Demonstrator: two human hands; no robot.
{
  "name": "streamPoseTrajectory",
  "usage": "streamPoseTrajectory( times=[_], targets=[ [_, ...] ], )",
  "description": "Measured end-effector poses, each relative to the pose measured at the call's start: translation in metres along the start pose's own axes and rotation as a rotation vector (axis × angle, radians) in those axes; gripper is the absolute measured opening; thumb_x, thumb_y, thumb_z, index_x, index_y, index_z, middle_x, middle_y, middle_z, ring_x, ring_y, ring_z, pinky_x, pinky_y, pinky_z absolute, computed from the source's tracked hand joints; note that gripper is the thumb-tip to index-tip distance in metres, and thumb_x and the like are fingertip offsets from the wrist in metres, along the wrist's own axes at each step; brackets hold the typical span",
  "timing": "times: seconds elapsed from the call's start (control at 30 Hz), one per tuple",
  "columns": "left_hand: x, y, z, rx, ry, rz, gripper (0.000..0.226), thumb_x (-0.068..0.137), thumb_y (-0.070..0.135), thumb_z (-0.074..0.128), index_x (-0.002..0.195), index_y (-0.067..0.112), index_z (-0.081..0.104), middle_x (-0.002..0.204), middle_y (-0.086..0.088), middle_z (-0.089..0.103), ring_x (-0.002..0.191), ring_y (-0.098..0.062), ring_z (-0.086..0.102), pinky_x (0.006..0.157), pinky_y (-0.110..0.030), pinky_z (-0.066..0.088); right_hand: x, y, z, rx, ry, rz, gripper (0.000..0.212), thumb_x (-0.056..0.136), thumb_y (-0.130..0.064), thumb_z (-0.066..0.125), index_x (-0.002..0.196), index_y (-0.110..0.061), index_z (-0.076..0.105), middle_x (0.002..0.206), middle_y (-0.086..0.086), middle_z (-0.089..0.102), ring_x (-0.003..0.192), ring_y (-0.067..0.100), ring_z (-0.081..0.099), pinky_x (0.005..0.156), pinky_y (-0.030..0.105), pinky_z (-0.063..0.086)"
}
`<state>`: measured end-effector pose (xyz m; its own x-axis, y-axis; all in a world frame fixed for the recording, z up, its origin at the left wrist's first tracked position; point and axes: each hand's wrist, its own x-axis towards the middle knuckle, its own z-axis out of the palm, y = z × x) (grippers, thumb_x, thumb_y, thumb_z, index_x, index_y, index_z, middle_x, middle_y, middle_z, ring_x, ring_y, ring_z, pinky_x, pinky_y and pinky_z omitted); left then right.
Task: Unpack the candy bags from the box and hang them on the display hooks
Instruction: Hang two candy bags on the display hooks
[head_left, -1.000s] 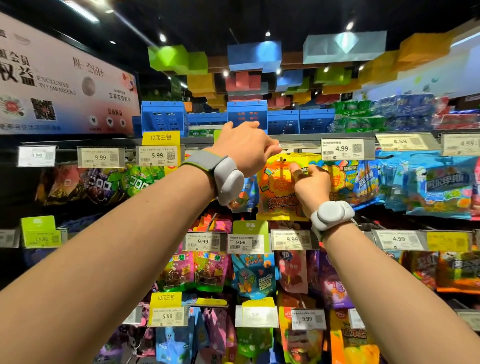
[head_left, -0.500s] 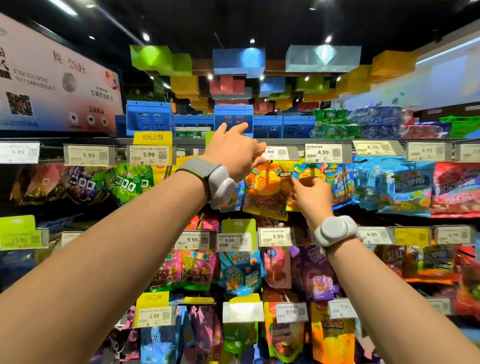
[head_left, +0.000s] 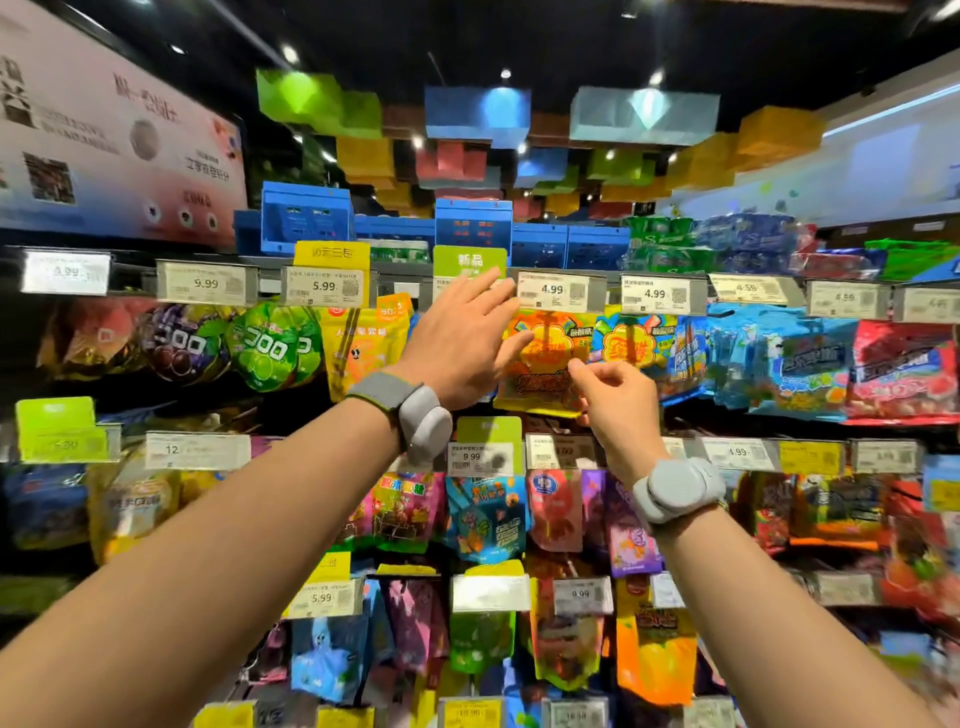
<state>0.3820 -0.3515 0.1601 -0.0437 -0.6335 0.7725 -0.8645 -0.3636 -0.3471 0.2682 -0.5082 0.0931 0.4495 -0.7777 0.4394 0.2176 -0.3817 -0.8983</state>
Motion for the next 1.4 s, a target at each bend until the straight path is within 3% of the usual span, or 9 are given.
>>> streamPoseTrajectory(
  times=[0.1,0.2,0.37,0.53,0.67,0.8,0.9,1.03,1.4],
  targets=[
    [-0.022,0.006,-0.001,-0.317,0.125,-0.130,0.045,0.098,0.037,0.043,0.125,0.007,0.062,0.125,-0.011,0.064,0.118,-0.027,0.058,0.100,-0.035,0.043,-0.022,-0.003,0.014,0.047,-0.021,-0.002,0.022,0.087,-0.039,0.073,0.084,-0.018,0.068,0.076,0.001,0.067,0.067,0.013,0.058,0.064,0.034,0.049],
    [-0.048,0.016,-0.003,-0.587,0.193,-0.348,0.036,0.096,0.032,0.050,0.121,0.009,0.065,0.114,-0.007,0.069,0.101,-0.023,0.064,0.087,-0.028,0.046,-0.047,0.000,0.031,0.067,-0.076,0.014,0.023,0.091,-0.036,0.069,0.090,-0.013,0.069,0.072,-0.002,0.066,0.059,0.004,0.060,0.055,0.026,0.048],
    [-0.102,0.022,0.000,-1.086,0.140,-0.803,0.027,0.095,0.038,0.054,0.109,0.018,0.064,0.098,-0.007,0.071,0.084,-0.017,0.068,0.073,-0.033,0.056,-0.088,0.018,0.068,0.168,-0.179,0.113,0.025,0.098,-0.032,0.060,0.087,-0.009,0.063,0.077,0.010,0.066,0.066,0.024,0.065,0.065,0.040,0.052],
    [-0.179,0.023,0.008,-1.373,0.065,-1.145,0.019,0.099,0.028,0.054,0.103,0.011,0.061,0.088,-0.004,0.068,0.077,-0.021,0.062,0.061,-0.033,0.052,-0.141,0.057,0.108,0.141,-0.267,0.245,0.026,0.089,-0.040,0.063,0.077,-0.017,0.064,0.071,0.008,0.066,0.067,0.026,0.060,0.066,0.046,0.049],
    [-0.235,0.021,0.015,-1.406,0.004,-1.308,0.018,0.098,0.032,0.055,0.102,0.016,0.063,0.093,-0.006,0.069,0.077,-0.017,0.062,0.059,-0.030,0.053,-0.184,0.083,0.127,0.140,-0.321,0.354,0.024,0.098,-0.028,0.059,0.083,-0.011,0.064,0.073,0.011,0.067,0.068,0.025,0.060,0.066,0.049,0.054],
    [-0.295,0.022,0.021,-1.445,-0.062,-1.471,0.023,0.098,0.030,0.056,0.108,0.010,0.063,0.087,-0.002,0.067,0.069,-0.012,0.059,0.058,-0.028,0.050,-0.235,0.114,0.145,0.117,-0.357,0.491,0.028,0.101,-0.028,0.055,0.085,-0.007,0.062,0.069,0.010,0.064,0.059,0.022,0.059,0.054,0.031,0.050],
    [-0.330,0.027,0.025,-1.467,-0.118,-1.534,0.019,0.098,0.028,0.055,0.101,0.010,0.061,0.086,-0.004,0.063,0.066,-0.013,0.055,0.058,-0.028,0.047,-0.268,0.142,0.152,0.075,-0.354,0.573,0.027,0.101,-0.028,0.054,0.088,-0.006,0.063,0.070,0.008,0.064,0.058,0.020,0.060,0.055,0.030,0.048],
    [-0.378,0.032,0.039,-1.466,-0.206,-1.615,0.017,0.098,0.029,0.056,0.099,0.013,0.062,0.086,-0.004,0.065,0.065,-0.014,0.057,0.059,-0.031,0.048,-0.307,0.177,0.157,0.061,-0.319,0.712,0.025,0.103,-0.024,0.050,0.089,-0.006,0.060,0.069,0.009,0.060,0.050,0.016,0.055,0.044,0.023,0.043],
    [-0.486,0.083,0.071,-1.498,-0.468,-1.862,0.024,0.099,0.033,0.052,0.100,0.013,0.065,0.083,-0.003,0.066,0.068,-0.018,0.058,0.059,-0.030,0.047,-0.391,0.249,0.127,-0.095,-0.323,0.987,0.026,0.104,-0.023,0.049,0.084,-0.009,0.059,0.065,0.009,0.062,0.049,0.018,0.054,0.042,0.024,0.044]
  ],
)
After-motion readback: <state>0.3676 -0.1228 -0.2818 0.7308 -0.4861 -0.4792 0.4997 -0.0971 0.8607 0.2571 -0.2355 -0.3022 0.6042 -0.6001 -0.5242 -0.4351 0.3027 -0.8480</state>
